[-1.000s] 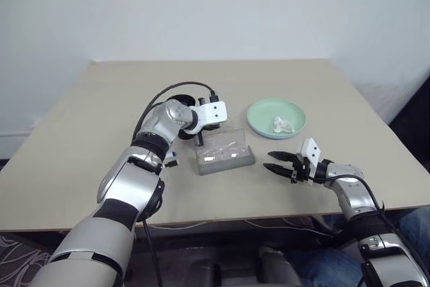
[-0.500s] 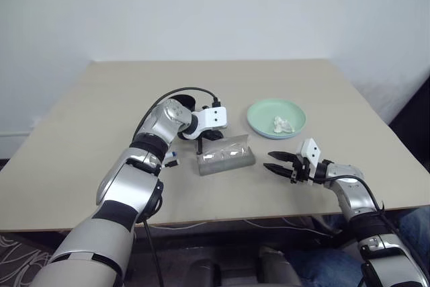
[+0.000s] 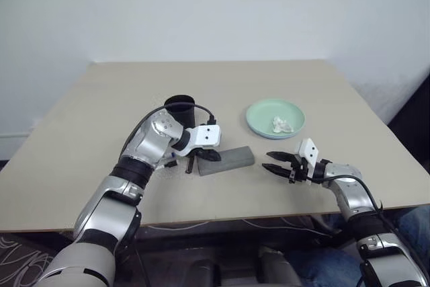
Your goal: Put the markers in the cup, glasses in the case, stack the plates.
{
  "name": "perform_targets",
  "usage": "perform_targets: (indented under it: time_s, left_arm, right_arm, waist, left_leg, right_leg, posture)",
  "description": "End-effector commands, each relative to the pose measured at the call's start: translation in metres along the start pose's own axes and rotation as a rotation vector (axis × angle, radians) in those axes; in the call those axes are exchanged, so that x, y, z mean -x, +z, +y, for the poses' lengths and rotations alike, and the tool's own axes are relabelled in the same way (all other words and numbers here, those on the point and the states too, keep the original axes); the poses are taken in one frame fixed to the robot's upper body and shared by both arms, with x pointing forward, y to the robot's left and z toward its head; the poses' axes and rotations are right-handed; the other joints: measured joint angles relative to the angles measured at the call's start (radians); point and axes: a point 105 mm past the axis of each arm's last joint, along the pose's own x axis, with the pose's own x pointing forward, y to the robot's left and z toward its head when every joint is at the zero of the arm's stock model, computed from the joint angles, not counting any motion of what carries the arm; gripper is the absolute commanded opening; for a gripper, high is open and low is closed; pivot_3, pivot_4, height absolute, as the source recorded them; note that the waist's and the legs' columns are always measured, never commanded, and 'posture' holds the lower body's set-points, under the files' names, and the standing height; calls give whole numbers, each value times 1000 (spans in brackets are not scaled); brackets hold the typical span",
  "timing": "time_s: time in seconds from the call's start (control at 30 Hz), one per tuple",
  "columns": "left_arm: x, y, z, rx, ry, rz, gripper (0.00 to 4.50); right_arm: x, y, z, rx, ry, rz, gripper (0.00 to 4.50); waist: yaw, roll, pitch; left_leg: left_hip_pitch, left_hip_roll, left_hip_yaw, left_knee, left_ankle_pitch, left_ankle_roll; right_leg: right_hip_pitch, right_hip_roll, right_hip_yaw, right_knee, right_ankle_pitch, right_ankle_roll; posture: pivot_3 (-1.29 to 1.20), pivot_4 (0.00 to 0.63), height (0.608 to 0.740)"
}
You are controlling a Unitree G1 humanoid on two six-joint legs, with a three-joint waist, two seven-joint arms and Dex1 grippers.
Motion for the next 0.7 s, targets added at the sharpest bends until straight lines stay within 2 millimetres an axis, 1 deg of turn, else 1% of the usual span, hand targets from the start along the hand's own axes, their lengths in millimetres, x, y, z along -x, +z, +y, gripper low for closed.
perform_targets:
  time_s: [0.03, 0.13, 0.23, 0.33, 0.43, 0.53, 0.63, 0.67, 0.7]
  left_arm:
    - [9, 3, 5, 20, 41, -21, 33]
    - [20, 6, 9, 36, 68, -45, 33]
    - [39, 3, 14, 47, 108, -47, 33]
    - [61, -7, 9, 74, 115, -37, 33]
    - [80, -27, -3, 114, 104, 26, 585]
    - [92, -40, -17, 163, 72, 56, 1701]
    - [99, -49, -23, 222, 67, 76, 2765]
    - [101, -54, -23, 222, 72, 110, 3060]
    - [104, -61, -24, 228, 72, 168, 3060]
  right_arm:
    - [-2, 16, -6, 50, 1, -39, 1965]
    - [-2, 16, -5, 51, 4, -39, 1965]
    - [-3, 17, -5, 52, 7, -40, 1965]
    - [-3, 17, -5, 51, 7, -40, 1965]
    - [-3, 15, -2, 44, 10, -39, 1965]
    - [-5, 13, 0, 36, 16, -39, 1965]
    - [-8, 13, -1, 34, 19, -38, 1965]
    - [-10, 14, -2, 34, 21, -40, 1965]
    - [-11, 15, -3, 34, 23, -42, 1965]
  waist:
    - [0, 0, 0]
    - [-1, 0, 0]
    - [-2, 0, 0]
    - [-2, 0, 0]
    - [-2, 0, 0]
    - [-2, 0, 0]
    - [6, -1, 0]
    - [6, -1, 0]
    - [6, -1, 0]
  left_leg:
    - [0, 0, 0, 0, 0, 0]
    - [0, 0, 0, 0, 0, 0]
    - [-1, 0, 0, 0, 0, 0]
    - [-1, 1, 0, 0, 0, 0]
    - [-1, 1, 0, -1, 0, 0]
    - [-1, 1, 1, -1, 0, 0]
    - [-1, 1, 0, 0, 0, 0]
    - [-1, 1, 0, 0, 0, 0]
    - [-1, 0, 0, 0, 0, 0]
  right_leg:
    - [0, 0, 0, 0, 0, 0]
    - [0, 0, 0, 0, 0, 0]
    - [-2, 0, 0, 0, 0, 0]
    - [-2, 0, 0, 0, 0, 0]
    - [-2, 0, 0, 0, 0, 0]
    - [-2, 0, 0, 0, 0, -1]
    - [-2, -1, -1, 0, -1, -1]
    - [-2, -1, -1, 0, -1, -1]
    - [-2, -1, -1, 0, -1, -1]
  posture:
    - [0, 0, 721]
    - [0, 0, 721]
    - [0, 0, 721]
    - [0, 0, 721]
    - [0, 0, 721]
    - [0, 0, 721]
    - [0, 0, 721]
    - [0, 0, 721]
    - [0, 0, 721]
